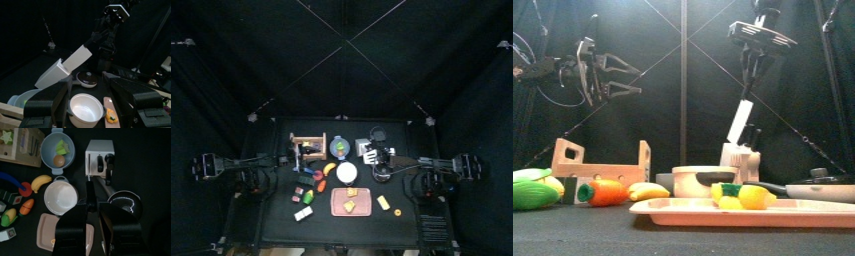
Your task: Place cleaver back in holder
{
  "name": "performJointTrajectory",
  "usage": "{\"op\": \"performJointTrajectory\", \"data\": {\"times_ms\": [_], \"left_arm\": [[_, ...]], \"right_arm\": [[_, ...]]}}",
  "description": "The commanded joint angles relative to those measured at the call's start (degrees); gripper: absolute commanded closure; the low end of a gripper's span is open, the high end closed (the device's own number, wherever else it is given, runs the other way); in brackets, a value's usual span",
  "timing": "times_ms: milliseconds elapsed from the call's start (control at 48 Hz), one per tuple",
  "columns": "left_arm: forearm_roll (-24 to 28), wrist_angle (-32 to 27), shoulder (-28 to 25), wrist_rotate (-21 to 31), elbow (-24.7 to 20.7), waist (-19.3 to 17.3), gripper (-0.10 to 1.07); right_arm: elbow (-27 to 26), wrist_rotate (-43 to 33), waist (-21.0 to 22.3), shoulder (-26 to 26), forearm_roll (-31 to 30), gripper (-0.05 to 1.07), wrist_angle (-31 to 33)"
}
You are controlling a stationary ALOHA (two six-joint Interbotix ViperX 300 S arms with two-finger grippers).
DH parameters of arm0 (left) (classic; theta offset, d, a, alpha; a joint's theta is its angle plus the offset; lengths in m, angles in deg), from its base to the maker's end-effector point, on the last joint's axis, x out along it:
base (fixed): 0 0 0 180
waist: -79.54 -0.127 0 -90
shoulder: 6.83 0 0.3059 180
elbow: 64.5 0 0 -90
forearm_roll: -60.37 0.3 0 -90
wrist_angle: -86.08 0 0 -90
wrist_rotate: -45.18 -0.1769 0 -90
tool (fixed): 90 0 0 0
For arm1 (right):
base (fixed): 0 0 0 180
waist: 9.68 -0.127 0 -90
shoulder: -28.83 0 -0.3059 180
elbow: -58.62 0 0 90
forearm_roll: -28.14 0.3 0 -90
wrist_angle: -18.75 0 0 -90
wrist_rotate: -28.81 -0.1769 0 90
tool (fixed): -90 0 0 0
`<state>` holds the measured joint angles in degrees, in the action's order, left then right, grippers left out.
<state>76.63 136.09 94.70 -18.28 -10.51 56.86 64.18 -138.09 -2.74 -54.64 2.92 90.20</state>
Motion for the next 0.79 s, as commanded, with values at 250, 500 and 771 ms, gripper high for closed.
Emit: {"op": "performJointTrajectory", "data": {"times_ms": [250, 500, 771], "left_arm": [[-0.09, -0.44, 0.18, -0.09, -0.62, -0.18, 0.10], [-0.09, -0.44, 0.18, -0.09, -0.53, -0.18, 0.10], [-0.09, -0.44, 0.18, -0.09, -0.53, -0.18, 0.10]], "right_arm": [[-0.18, 0.00, 1.32, 0.79, 0.00, 0.52, -2.37], [-0.09, 0.00, 1.32, 0.97, 0.09, 0.52, -2.29], [0.44, -0.09, 1.41, 1.05, 0.79, 0.52, -2.20]]}}
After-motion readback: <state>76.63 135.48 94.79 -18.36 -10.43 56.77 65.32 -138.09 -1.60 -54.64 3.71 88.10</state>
